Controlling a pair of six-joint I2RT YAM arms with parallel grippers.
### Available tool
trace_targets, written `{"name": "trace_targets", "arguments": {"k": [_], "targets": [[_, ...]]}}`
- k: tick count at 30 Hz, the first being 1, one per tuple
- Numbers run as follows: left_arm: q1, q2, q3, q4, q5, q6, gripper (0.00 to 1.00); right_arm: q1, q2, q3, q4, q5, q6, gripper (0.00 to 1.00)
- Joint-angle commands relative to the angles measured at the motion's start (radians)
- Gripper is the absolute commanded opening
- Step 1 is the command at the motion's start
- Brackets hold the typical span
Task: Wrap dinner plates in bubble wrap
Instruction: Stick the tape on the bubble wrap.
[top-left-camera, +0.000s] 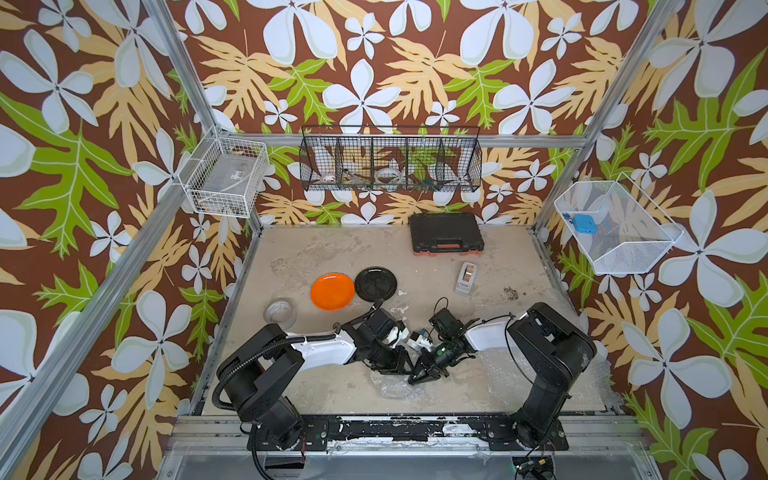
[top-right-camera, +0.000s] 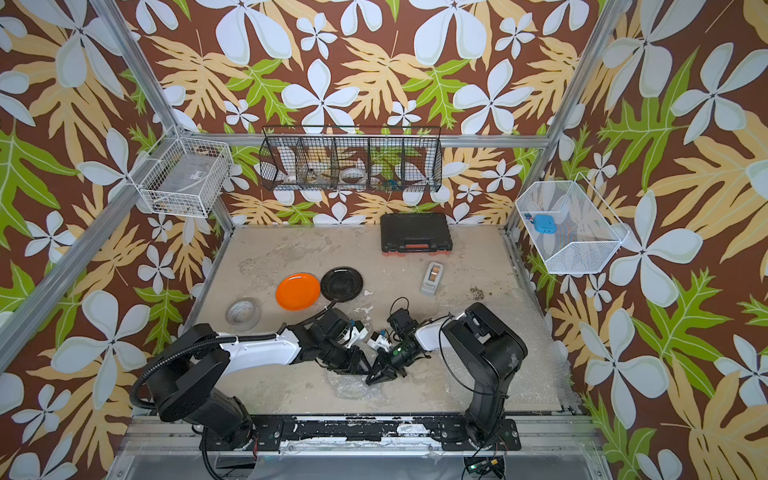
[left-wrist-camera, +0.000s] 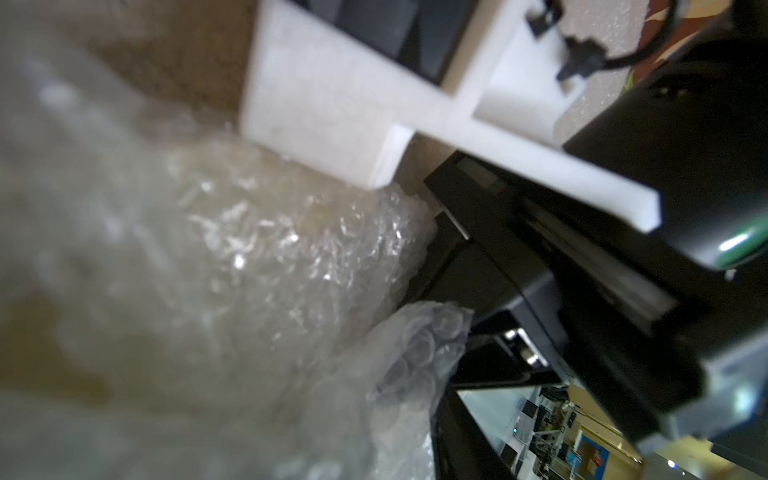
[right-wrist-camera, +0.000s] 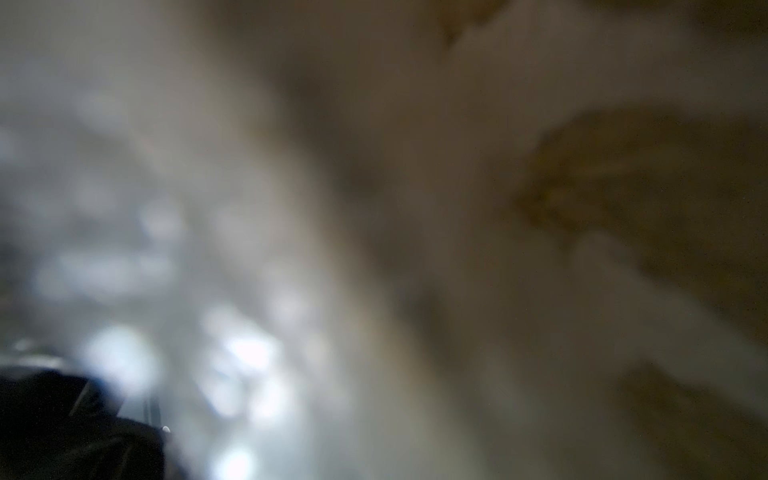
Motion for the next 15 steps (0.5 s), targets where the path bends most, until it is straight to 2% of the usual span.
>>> {"name": "trace_targets", "arguments": {"k": [1,6,9,11,14,15], "targets": [[-0.030,0.030,0.039,-0.103,-0.203,-0.005,0.40,0.000,-0.005,-0.004,-0.021,0.039,-0.006,0.00],[-0.073,0.095,0.089,-0.196,-0.354,-0.043,0.25,0.001,-0.013,-0.011,-0.023,0.047,-0.003,0.00],[-0.082,0.095,0.089,-0.186,-0.346,-0.050,0.19,0.001,-0.018,-0.016,-0.020,0.048,-0.003,0.00],[-0.082,0.058,0.068,-0.154,-0.331,-0.060,0.18,0.000,-0.018,-0.017,-0.018,0.047,-0.002,0.00],[-0.082,-0.002,0.059,-0.150,-0.354,-0.071,0.30,0.001,-0.019,-0.019,-0.014,0.049,0.000,0.00],[-0.082,-0.021,0.057,-0.157,-0.372,-0.077,0.30,0.001,-0.018,-0.019,-0.013,0.049,0.001,0.00]]}}
